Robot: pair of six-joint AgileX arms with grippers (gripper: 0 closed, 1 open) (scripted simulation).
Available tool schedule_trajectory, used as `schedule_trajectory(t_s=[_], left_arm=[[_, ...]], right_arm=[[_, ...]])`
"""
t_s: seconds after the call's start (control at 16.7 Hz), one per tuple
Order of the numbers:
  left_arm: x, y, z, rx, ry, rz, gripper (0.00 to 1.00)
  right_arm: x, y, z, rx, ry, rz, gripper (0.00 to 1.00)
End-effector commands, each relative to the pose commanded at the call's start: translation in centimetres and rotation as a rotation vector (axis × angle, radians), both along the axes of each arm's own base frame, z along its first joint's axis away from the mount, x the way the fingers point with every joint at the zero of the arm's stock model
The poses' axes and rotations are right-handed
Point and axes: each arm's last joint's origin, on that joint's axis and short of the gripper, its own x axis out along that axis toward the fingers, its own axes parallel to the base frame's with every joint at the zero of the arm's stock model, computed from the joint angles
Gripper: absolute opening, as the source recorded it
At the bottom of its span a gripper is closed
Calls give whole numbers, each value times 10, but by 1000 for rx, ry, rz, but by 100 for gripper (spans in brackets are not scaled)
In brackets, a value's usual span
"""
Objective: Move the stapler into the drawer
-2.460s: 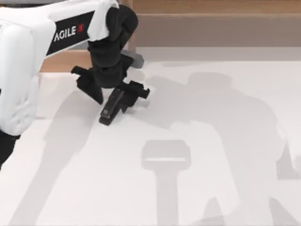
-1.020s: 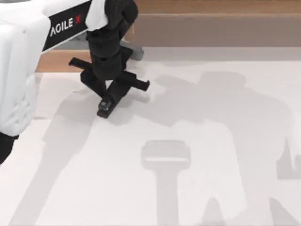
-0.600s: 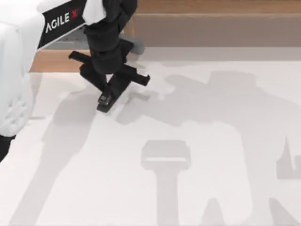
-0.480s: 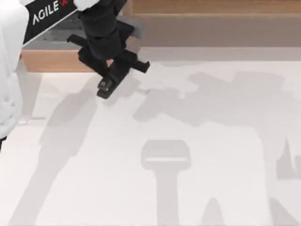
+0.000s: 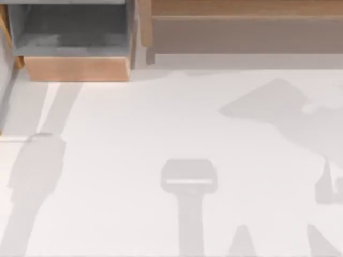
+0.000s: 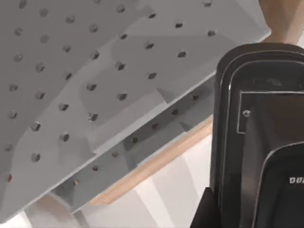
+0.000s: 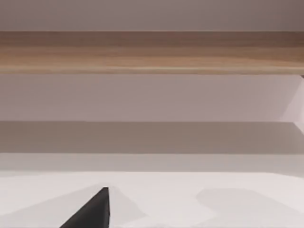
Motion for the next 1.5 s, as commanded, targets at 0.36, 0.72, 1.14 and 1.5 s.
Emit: schedule_trajectory(t_s=[0.36,0.72,1.14,1.5], left_arm=[[27,126,-11,57,-28,261,0],[70,234,-167,31,361,579,0],[74,238,-241,26,565,635,0],[76,241,-200,50,416,645,0]], right_arm=[[0,0,0,0,0,0,100],[0,0,0,0,0,0,100],[0,0,0,0,0,0,100],[0,0,0,0,0,0,100]])
